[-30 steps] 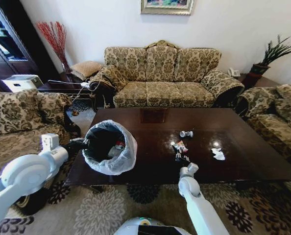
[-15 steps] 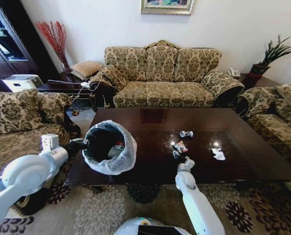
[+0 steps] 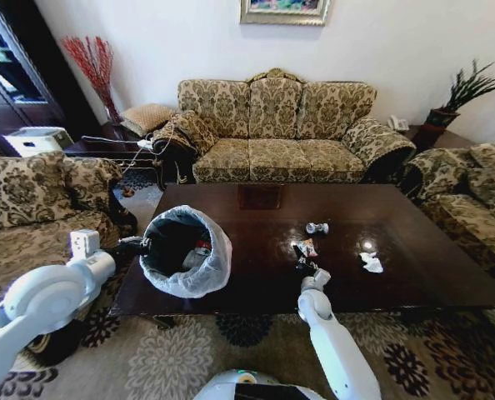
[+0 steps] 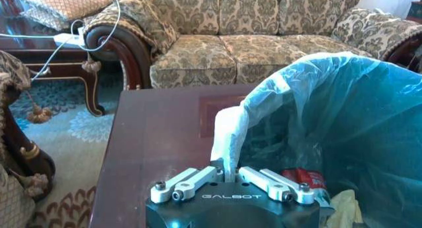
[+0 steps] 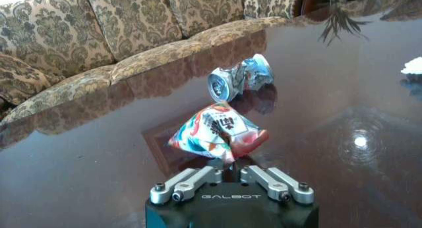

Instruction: Move to the front of the table and place the trash on the table into the trash bin.

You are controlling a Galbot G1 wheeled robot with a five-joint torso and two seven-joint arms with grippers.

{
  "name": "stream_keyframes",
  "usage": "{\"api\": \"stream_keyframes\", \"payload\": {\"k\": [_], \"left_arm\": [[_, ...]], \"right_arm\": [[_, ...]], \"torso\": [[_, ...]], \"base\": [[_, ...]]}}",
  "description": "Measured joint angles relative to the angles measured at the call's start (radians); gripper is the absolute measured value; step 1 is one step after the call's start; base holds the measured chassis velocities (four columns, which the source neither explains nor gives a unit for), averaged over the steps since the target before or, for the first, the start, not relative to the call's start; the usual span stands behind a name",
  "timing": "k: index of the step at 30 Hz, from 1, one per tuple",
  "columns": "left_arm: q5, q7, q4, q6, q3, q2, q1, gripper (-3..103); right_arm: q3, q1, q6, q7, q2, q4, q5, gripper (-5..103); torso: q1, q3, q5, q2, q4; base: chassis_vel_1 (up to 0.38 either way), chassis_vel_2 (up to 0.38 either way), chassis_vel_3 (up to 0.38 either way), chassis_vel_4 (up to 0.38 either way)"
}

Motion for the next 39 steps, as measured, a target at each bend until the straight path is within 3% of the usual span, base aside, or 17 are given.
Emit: {"api": "stream_keyframes", "payload": {"k": [2, 6, 11, 12, 14, 15, 16, 17, 20, 22, 23, 27, 31, 34, 36, 37, 39], "left_arm": [[0.000, 0.000, 0.000, 0.000, 0.000, 0.000, 0.000, 0], [0.000, 0.000, 0.000, 0.000, -0.001, -0.001, 0.001, 0], [0.000, 0.000, 0.000, 0.000, -0.004, 0.002, 0.002, 0], [0.000, 0.000, 0.000, 0.000, -0.004, 0.004, 0.003, 0], [-0.002, -0.003, 0.008, 0.000, -0.005, 0.018, 0.005, 0], [-0.002, -0.003, 0.008, 0.000, -0.005, 0.018, 0.005, 0], [-0.004, -0.005, 0.010, 0.000, -0.005, 0.023, 0.005, 0], [-0.009, -0.009, 0.017, 0.002, -0.005, 0.035, 0.005, 0], [-0.014, -0.012, 0.026, 0.009, -0.004, 0.048, 0.006, 0], [-0.020, -0.015, 0.039, 0.016, -0.003, 0.065, 0.010, 0], [-0.020, -0.015, 0.039, 0.016, -0.003, 0.065, 0.010, 0], [-0.040, -0.027, 0.035, 0.026, -0.007, 0.085, 0.010, 0], [-0.051, -0.032, 0.009, 0.031, -0.013, 0.084, 0.010, 0], [-0.057, -0.037, -0.010, 0.035, -0.019, 0.073, 0.012, 0], [-0.057, -0.038, -0.010, 0.035, -0.019, 0.071, 0.012, 0], [-0.057, -0.038, -0.010, 0.035, -0.019, 0.068, 0.013, 0], [-0.057, -0.038, -0.010, 0.035, -0.019, 0.065, 0.012, 0]], "right_arm": [[0.001, -0.005, 0.006, -0.002, -0.001, 0.007, 0.000, 2], [0.002, -0.017, 0.026, -0.007, -0.002, 0.027, -0.008, 1], [0.004, -0.068, 0.101, -0.051, -0.015, 0.137, -0.041, 0], [0.004, -0.079, 0.119, -0.080, -0.021, 0.171, -0.048, 0], [-0.016, -0.108, 0.174, -0.225, -0.049, 0.310, -0.054, 0], [-0.016, -0.108, 0.174, -0.225, -0.049, 0.310, -0.054, 0], [-0.026, -0.111, 0.183, -0.272, -0.058, 0.356, -0.051, 0], [-0.075, -0.112, 0.191, -0.366, -0.080, 0.468, -0.036, 0], [-0.160, -0.102, 0.184, -0.403, -0.107, 0.571, -0.028, 0], [-0.339, -0.062, 0.123, -0.406, -0.150, 0.715, -0.004, 0], [-0.339, -0.062, 0.123, -0.406, -0.150, 0.715, -0.004, 0], [-0.537, 0.031, 0.034, -0.380, -0.171, 0.757, 0.000, 0], [-0.603, 0.080, -0.012, -0.368, -0.176, 0.711, -0.068, -3], [-0.621, 0.097, -0.047, -0.363, -0.175, 0.696, -0.112, 12], [-0.621, 0.096, -0.052, -0.363, -0.177, 0.700, -0.114, 12], [-0.621, 0.094, -0.056, -0.364, -0.182, 0.706, -0.115, 22], [-0.621, 0.092, -0.057, -0.366, -0.188, 0.710, -0.116, 22]], "torso": [[0.000, 0.000, 0.0000, 0.000, 0.0000], [0.000, 0.000, 0.0001, 0.000, 0.0000], [0.000, 0.000, 0.0002, 0.000, 0.0000], [0.000, 0.000, 0.0002, 0.000, 0.0000], [0.000, 0.000, 0.0000, 0.000, -0.0002], [0.000, 0.000, 0.0000, 0.000, -0.0002], [0.000, 0.000, -0.0001, 0.000, -0.0003], [0.000, 0.000, -0.0003, 0.000, -0.0002], [0.000, 0.000, -0.0004, 0.000, -0.0002], [0.000, 0.000, -0.0006, 0.000, 0.0001], [0.000, 0.000, -0.0006, 0.000, 0.0001], [0.000, 0.000, -0.0001, 0.000, 0.0001], [0.000, 0.000, 0.0001, 0.000, 0.0001], [0.000, 0.000, 0.0001, 0.000, 0.0000], [0.000, 0.000, 0.0001, 0.000, 0.0000], [0.000, 0.000, 0.0000, 0.000, 0.0000], [0.000, 0.000, 0.0000, 0.000, 0.0000]], "base": [[0.000, 0.000, 0.000, 0.000], [0.000, 0.000, 0.000, 0.000], [0.000, 0.000, 0.000, 0.000], [0.000, 0.000, 0.000, 0.000], [0.000, 0.000, 0.000, 0.000], [0.000, 0.000, 0.000, 0.000], [0.000, 0.000, 0.000, 0.000], [0.000, 0.000, 0.000, 0.000], [0.000, 0.000, 0.000, 0.000], [0.000, 0.000, 0.000, 0.000], [0.000, 0.000, 0.000, 0.000], [0.000, 0.000, 0.000, 0.000], [0.000, 0.000, 0.000, 0.000], [0.000, 0.000, 0.000, 0.000], [0.000, 0.000, 0.000, 0.000], [0.000, 0.000, 0.000, 0.000], [0.000, 0.000, 0.000, 0.000]]}}
